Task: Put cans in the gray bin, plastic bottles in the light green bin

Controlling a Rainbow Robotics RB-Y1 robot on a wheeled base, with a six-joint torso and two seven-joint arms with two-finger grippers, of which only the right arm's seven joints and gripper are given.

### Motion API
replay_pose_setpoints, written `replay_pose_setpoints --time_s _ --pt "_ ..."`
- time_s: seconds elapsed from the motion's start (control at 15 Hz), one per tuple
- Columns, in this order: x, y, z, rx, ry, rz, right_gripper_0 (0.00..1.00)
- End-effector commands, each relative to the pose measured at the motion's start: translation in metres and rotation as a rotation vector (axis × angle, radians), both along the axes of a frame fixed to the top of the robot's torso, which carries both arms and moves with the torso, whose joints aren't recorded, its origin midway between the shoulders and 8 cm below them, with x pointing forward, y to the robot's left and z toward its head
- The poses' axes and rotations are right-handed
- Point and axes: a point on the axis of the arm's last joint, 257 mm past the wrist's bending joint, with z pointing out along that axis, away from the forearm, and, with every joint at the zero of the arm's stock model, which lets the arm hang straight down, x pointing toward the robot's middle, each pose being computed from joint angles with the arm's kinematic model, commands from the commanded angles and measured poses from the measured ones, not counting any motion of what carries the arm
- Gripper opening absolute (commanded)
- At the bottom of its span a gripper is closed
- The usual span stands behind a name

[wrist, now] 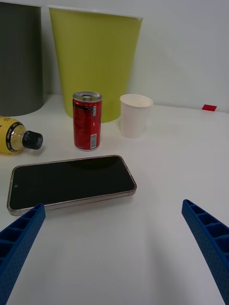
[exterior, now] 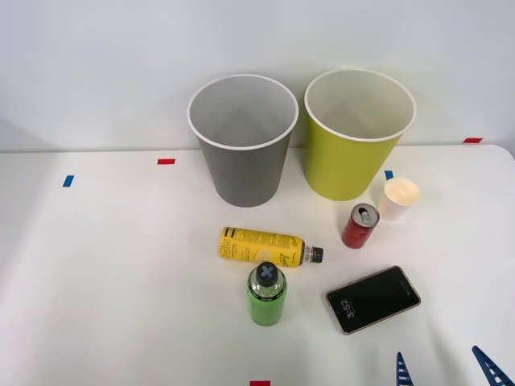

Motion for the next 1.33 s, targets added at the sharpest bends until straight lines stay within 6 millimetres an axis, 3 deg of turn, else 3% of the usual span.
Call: replay_pose_setpoints --time_s 0.07,1.33 --pt "0.0000 0.0000 0.0000 0.000 0.000 0.000 1.00" --pt "0.0000 0.0000 0.0000 0.000 0.000 0.000 1.00"
